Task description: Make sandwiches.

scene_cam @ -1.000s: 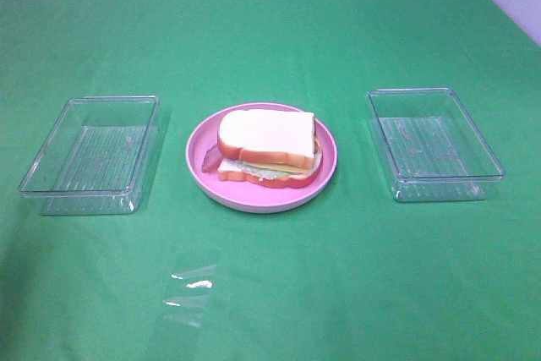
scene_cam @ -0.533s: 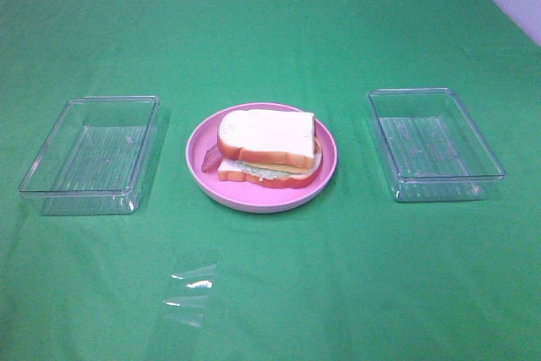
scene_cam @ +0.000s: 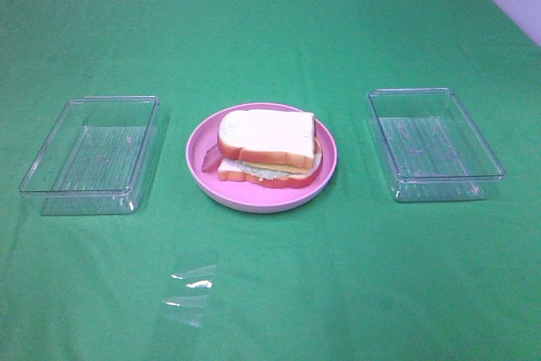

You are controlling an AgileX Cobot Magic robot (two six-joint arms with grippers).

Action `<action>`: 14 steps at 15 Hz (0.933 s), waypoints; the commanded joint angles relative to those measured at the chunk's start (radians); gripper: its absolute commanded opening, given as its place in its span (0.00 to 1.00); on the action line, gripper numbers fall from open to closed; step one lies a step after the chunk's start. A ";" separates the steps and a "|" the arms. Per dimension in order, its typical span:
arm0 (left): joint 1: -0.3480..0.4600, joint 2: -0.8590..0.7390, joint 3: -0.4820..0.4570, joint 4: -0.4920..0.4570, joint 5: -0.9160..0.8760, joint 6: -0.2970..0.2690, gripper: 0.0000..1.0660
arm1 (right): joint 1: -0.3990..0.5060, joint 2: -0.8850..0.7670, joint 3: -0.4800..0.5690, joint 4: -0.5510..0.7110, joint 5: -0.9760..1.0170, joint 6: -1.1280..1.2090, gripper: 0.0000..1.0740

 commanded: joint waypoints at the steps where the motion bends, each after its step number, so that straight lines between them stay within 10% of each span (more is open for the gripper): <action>1: -0.001 -0.018 -0.003 0.009 0.023 -0.015 0.86 | 0.001 -0.028 0.001 -0.001 -0.003 0.003 0.87; 14: -0.001 -0.018 0.025 0.051 0.119 -0.061 0.85 | 0.001 -0.028 0.001 0.000 -0.003 0.003 0.87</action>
